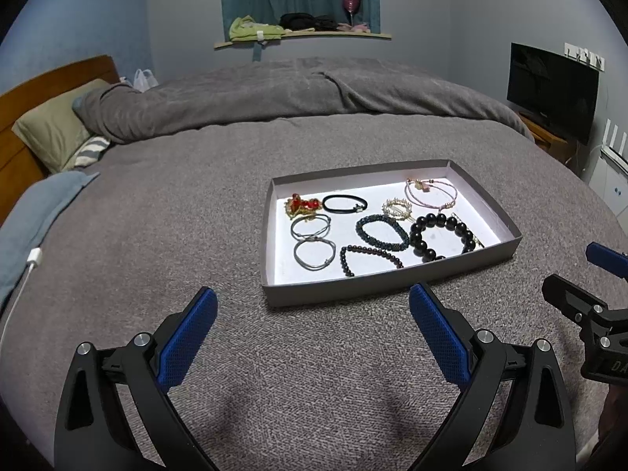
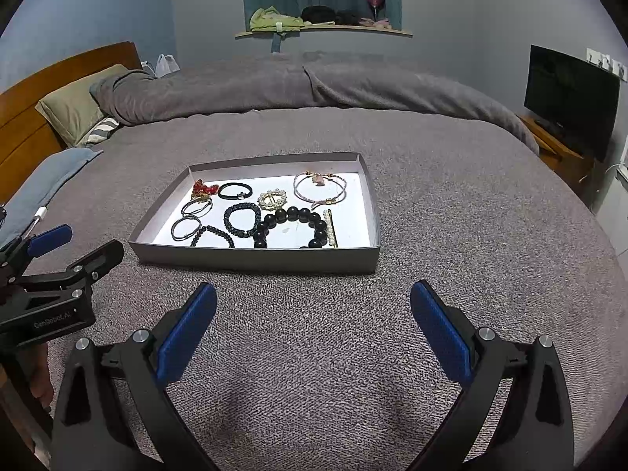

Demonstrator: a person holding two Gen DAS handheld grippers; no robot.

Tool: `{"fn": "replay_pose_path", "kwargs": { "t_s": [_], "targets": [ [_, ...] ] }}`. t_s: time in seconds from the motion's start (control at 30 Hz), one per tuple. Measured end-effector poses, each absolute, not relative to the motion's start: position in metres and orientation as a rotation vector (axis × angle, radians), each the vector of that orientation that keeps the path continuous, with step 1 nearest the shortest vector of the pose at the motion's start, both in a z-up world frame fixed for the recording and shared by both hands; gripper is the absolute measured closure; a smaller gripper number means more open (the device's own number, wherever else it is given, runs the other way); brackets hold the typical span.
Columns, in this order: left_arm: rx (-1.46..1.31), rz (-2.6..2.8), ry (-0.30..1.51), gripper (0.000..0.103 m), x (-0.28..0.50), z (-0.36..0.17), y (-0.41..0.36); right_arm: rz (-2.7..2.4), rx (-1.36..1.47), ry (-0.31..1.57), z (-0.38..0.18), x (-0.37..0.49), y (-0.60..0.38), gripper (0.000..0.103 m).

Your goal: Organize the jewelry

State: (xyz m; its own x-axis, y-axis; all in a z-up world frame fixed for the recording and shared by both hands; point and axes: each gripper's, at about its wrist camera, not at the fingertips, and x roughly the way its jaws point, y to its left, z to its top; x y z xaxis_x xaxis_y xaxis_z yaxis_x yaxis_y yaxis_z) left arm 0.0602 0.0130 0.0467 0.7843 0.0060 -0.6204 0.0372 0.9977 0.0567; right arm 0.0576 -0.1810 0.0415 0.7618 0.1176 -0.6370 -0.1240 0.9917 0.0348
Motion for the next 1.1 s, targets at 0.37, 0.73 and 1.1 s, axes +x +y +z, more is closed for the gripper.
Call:
{"fn": "replay_pose_path", "kwargs": {
  "t_s": [0.37, 0.73, 1.1],
  "targets": [
    [0.073, -0.020, 0.670, 0.006, 0.0597, 0.0464, 0.0112, 0.130, -0.017, 0.691, 0.0424, 0.0570, -0.1815, 0.005],
    [0.074, -0.020, 0.670, 0.006, 0.0600, 0.0461, 0.0114, 0.130, -0.016, 0.695, 0.0420, 0.0574, -0.1827, 0.005],
    [0.079, -0.017, 0.670, 0.006, 0.0594, 0.0463, 0.0118, 0.131, -0.016, 0.696, 0.0412, 0.0574, -0.1834, 0.005]
  ]
}}
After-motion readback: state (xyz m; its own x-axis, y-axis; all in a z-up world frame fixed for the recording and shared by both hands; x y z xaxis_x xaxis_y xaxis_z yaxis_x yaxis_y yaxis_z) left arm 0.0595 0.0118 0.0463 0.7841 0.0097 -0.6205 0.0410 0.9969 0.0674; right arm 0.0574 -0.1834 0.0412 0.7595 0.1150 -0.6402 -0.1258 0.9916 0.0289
